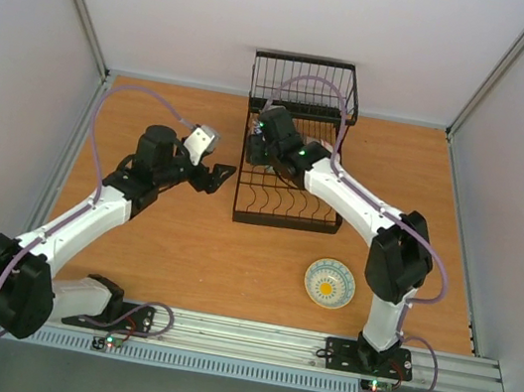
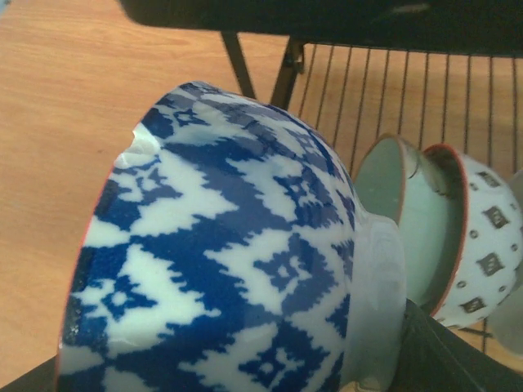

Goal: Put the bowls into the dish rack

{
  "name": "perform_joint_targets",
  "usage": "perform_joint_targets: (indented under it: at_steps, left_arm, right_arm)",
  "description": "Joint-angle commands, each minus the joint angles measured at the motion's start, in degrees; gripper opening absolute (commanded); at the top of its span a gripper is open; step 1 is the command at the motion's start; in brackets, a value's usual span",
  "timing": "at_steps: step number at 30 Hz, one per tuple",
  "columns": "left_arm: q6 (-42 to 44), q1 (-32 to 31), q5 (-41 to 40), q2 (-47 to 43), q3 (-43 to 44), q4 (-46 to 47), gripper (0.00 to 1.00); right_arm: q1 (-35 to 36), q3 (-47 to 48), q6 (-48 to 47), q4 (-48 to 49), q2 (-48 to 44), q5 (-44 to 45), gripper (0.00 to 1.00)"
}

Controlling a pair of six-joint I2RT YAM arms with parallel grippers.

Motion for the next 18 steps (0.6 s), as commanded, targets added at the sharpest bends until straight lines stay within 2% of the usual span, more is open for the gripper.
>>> perform_joint_targets:
  at_steps: [1,11,18]
  left_arm:
    - [-0.28,0.10,-1.30,-1.43,-0.50,3.83,0.85]
    - [0.15,0.10,-0.08,-1.41,-0.56,3.87,0.85]
    - [0.24,0.10,0.22,-1.23,-0.54,3.92,0.85]
  right_arm:
    - [0.85,6.48,-4.48,-3.48,2.82,7.64,0.01]
    - [2.27,15.11,-8.59,-6.68,11.25,12.56,0.01]
    - [2.97,17.54,-10.31,-7.25,15.09,16.34,0.01]
